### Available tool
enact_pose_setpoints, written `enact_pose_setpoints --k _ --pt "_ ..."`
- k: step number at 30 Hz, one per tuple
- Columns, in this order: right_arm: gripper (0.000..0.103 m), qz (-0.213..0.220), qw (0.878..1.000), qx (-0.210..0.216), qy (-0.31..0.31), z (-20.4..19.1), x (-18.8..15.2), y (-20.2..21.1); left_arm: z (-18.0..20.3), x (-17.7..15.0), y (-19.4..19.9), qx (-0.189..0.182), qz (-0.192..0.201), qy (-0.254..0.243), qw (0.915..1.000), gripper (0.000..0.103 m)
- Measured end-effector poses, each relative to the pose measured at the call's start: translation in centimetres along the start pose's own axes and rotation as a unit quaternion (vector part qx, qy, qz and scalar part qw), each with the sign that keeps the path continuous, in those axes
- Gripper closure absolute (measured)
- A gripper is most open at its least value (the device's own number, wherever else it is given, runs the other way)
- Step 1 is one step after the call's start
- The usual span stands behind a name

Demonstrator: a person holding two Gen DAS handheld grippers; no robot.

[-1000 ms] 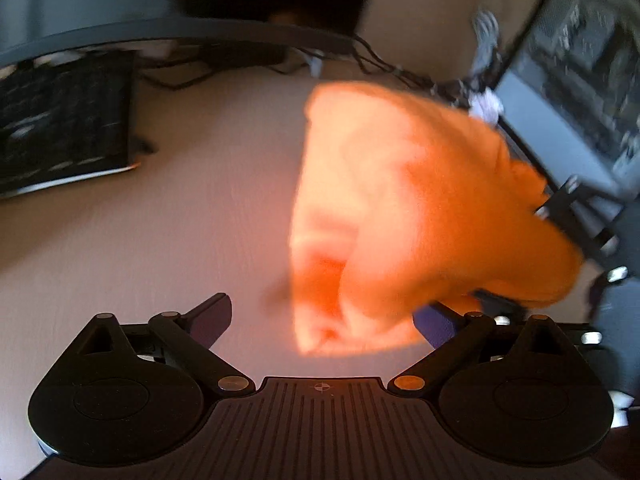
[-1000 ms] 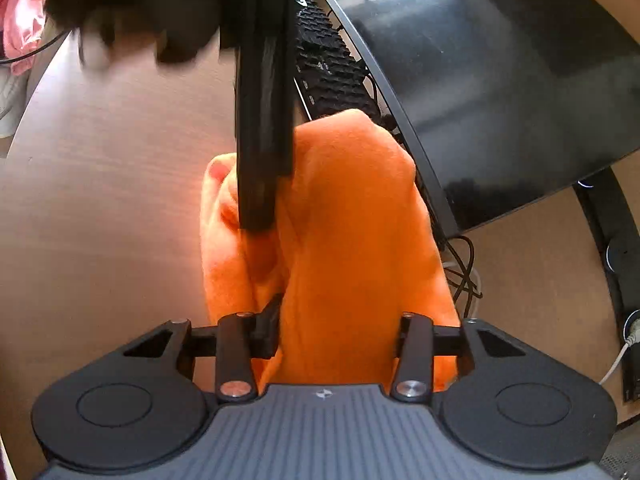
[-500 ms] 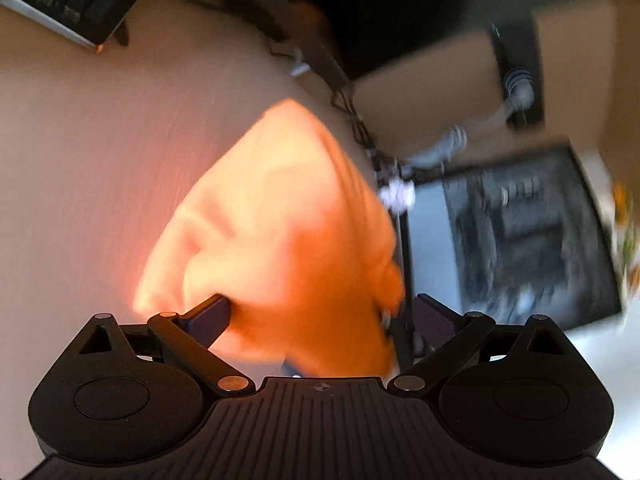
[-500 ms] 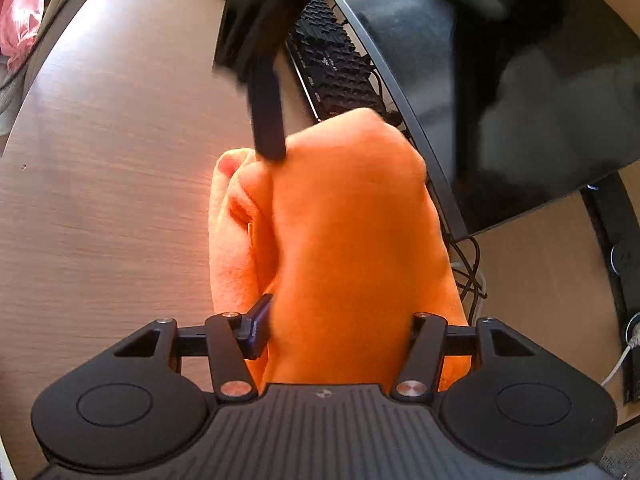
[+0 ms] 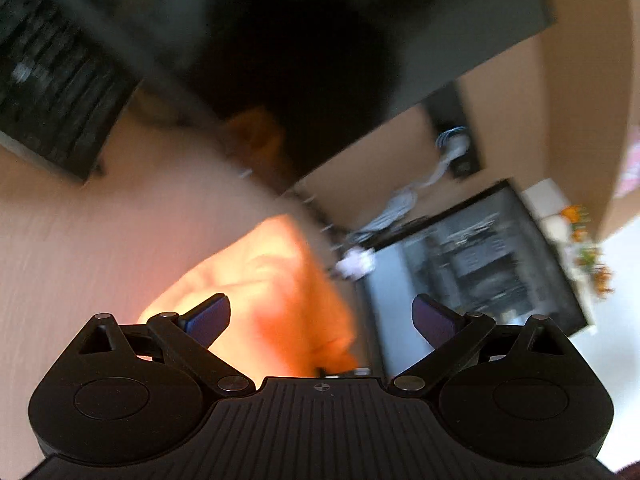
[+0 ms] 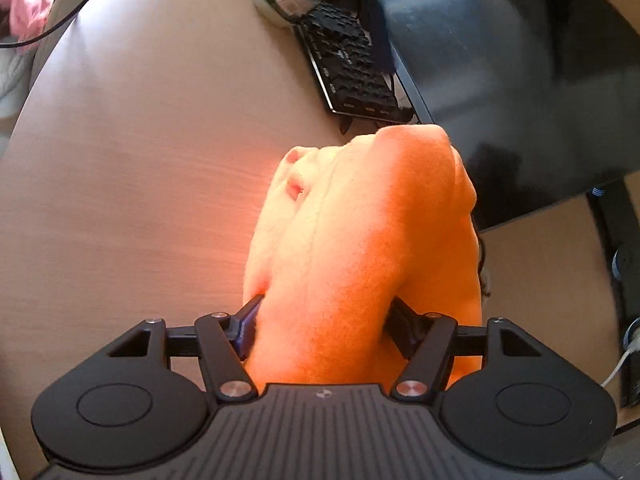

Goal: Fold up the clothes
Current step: 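Press the orange bundle down with the left gripper while the right gripper releases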

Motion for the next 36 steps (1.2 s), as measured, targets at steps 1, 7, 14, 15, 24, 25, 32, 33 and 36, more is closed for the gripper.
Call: enact_pose_setpoints --k 1,7,14,15,24,25,32,33,36 --pt "0.034 0.0 1.0 0.007 -0.007 0.1 0.4 0.1 0.4 -0.1 -0.8 -0.007 -0.008 0.002 0.9999 0.003" --pt "0.029 0.0 0.998 0.057 -0.032 1.2 0.3 1.4 -2.1 -3.7 -8.2 0.084 -0.083 -0.024 0.9927 0.003" --pt "0.0 0.056 0.944 0.188 -0.265 11.8 -1.0 8.3 -2.6 -4.9 -9.9 0.112 -0.096 -0.072 0.9865 0.003" --pt "0.0 0.066 0.933 0.187 -0.301 13.6 -1.1 8.4 -2.7 -4.8 -10.0 0.114 -0.093 -0.071 0.9865 0.003" --pt "0.0 -0.046 0.929 0.093 -0.355 9.9 -6.1 -3.6 -3.7 -4.8 -9.6 0.164 -0.097 -0.113 0.9752 0.003" --pt "0.0 -0.04 0.925 0.095 -0.367 9.5 -5.8 -3.5 -3.9 -4.7 -9.3 0.175 -0.097 -0.126 0.9716 0.003" --pt "0.0 -0.095 0.791 0.253 -0.549 8.0 -6.2 -4.7 -4.9 -4.5 -8.2 0.2 -0.096 -0.153 0.963 0.002" --pt "0.0 -0.088 0.783 0.262 -0.557 8.5 -6.0 -4.5 -5.0 -4.4 -8.1 0.196 -0.094 -0.147 0.965 0.002" --pt "0.0 -0.076 0.769 0.26 -0.579 9.5 -6.2 -4.5 -5.1 -4.3 -7.8 0.189 -0.095 -0.147 0.9662 0.002"
Point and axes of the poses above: each gripper's, at about its wrist camera, not at the fingertips, and y roughly against the way its jaws point, z to its right, x to its top, the point moved 10 cm from there along -y, roughly the way its jaws point, and after that the axes turned 4 degrees about -y, right-handed, at the moved point
